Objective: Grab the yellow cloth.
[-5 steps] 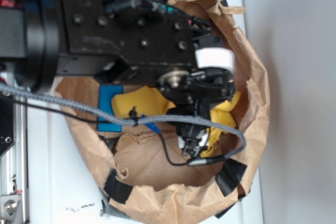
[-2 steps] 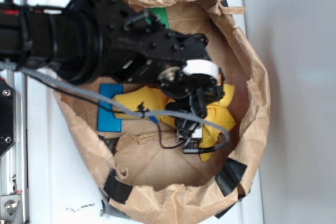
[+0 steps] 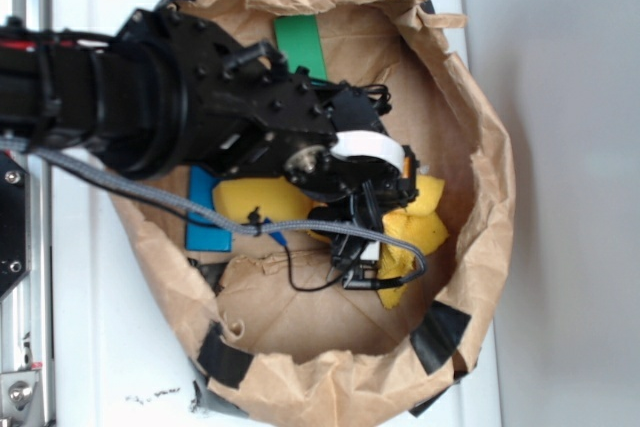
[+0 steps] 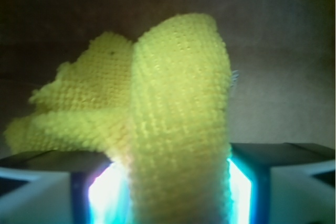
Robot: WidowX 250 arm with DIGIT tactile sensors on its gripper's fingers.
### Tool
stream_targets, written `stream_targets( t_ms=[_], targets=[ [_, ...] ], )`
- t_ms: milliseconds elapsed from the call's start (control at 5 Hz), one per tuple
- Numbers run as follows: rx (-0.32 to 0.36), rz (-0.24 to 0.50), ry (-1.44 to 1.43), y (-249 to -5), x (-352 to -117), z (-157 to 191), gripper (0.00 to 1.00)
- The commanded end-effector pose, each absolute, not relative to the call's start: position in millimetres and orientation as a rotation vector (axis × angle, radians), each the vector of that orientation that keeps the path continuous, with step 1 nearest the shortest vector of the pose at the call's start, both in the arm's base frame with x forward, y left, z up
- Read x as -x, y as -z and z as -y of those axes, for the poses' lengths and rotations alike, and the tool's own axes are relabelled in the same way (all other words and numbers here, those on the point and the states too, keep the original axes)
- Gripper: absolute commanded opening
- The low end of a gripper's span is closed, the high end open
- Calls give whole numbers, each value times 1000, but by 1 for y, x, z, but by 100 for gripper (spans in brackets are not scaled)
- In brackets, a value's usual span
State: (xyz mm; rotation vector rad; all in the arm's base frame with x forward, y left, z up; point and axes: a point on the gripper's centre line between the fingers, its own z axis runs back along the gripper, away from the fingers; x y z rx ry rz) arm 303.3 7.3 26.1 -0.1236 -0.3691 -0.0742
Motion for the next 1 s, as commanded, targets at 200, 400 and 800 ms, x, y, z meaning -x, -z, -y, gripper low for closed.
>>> stream_targets(
  t_ms=[200, 400, 800],
  targets=[
    [164, 352, 2, -150, -264, -17, 0],
    [161, 351, -27, -177, -257, -27, 0],
    [149, 297, -6, -195, -253, -28, 0]
  ],
)
